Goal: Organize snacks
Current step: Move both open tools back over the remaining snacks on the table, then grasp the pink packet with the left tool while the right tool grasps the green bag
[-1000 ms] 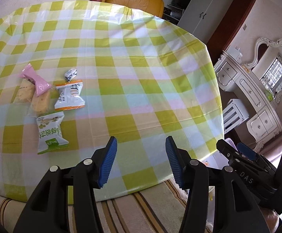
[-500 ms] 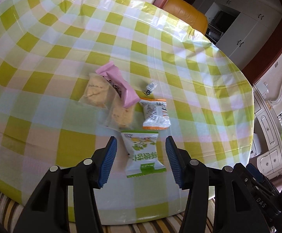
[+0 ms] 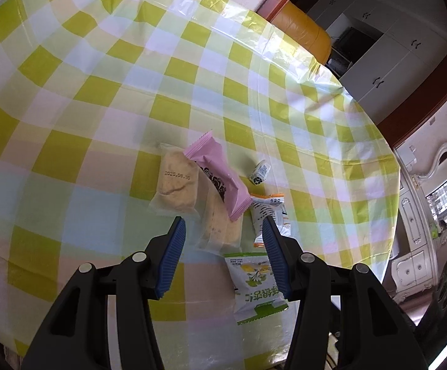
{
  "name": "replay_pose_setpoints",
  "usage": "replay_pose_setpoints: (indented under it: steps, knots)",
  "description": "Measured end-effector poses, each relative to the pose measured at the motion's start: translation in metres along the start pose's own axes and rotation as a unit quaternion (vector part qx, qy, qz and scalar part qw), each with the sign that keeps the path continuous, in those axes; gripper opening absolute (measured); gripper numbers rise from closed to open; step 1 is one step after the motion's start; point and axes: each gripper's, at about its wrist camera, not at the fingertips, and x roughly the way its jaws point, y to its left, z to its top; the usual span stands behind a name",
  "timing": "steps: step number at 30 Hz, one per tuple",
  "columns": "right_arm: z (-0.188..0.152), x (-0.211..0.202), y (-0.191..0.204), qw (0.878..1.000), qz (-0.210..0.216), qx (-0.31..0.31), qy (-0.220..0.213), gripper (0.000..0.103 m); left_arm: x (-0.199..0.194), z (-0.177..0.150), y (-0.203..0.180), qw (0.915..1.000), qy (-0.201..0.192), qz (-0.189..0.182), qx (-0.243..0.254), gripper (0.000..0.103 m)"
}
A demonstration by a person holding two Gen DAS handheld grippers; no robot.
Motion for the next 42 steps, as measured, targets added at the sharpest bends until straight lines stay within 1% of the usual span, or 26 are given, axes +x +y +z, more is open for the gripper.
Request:
replay_pose_setpoints:
  steps: [2,6,8,14,18,19,21,22,24,25,26,27,29,36,42]
  knots:
    - [0.0,0.006,0.01,1.0,0.006,-0.008,0.007,0.081,0.008,0.009,0.0,0.9998,0.008,-0.018,-0.008,0.05]
    - [0.001,0.017,0.024,1.0,0.01,-0.02,0.018,0.081,0.025,0.025,-0.003,0.999,0.024,-0.037,-0.004,0.05]
    - [0.002,0.022,0.029,0.999,0.01,-0.025,0.024,0.081,0.035,0.031,-0.003,0.9989,0.031,-0.033,-0.006,0.049]
    - [0.004,0.038,0.041,0.998,0.012,-0.04,0.039,0.081,0.065,0.043,0.0,0.9969,0.063,-0.045,-0.018,0.049]
    - [0.007,0.049,0.046,0.998,0.01,-0.044,0.049,0.081,0.078,0.047,0.003,0.9965,0.072,-0.037,-0.02,0.048]
    - [0.008,0.052,0.046,0.998,0.011,-0.043,0.051,0.081,0.081,0.047,0.004,0.9962,0.078,-0.035,-0.02,0.042]
    - [0.009,0.057,0.047,0.997,0.015,-0.043,0.057,0.081,0.086,0.048,0.004,0.9958,0.084,-0.032,-0.011,0.035]
    - [0.009,0.058,0.047,0.997,0.016,-0.044,0.058,0.081,0.087,0.048,0.006,0.9959,0.085,-0.029,-0.006,0.029]
    - [0.008,0.061,0.05,0.997,0.02,-0.048,0.062,0.074,0.086,0.046,0.007,0.9961,0.083,-0.028,0.0,0.026]
    - [0.008,0.063,0.05,0.996,0.021,-0.048,0.066,0.06,0.085,0.046,0.007,0.9963,0.081,-0.029,0.002,0.025]
    - [0.007,0.065,0.05,0.996,0.024,-0.047,0.07,0.052,0.083,0.045,0.006,0.9966,0.078,-0.027,0.006,0.024]
    - [0.006,0.067,0.049,0.996,0.026,-0.045,0.074,0.05,0.081,0.045,0.006,0.9969,0.074,-0.024,0.01,0.021]
    - [0.005,0.068,0.048,0.996,0.025,-0.042,0.075,0.042,0.078,0.045,0.005,0.9975,0.067,-0.016,0.018,0.02]
    - [0.002,0.065,0.046,0.996,0.029,-0.038,0.069,0.039,0.062,0.04,0.004,0.9988,0.041,-0.001,0.026,0.018]
    - [0.002,0.056,0.042,0.998,0.018,-0.036,0.054,0.038,0.041,0.035,0.003,0.9995,0.016,0.008,0.028,0.018]
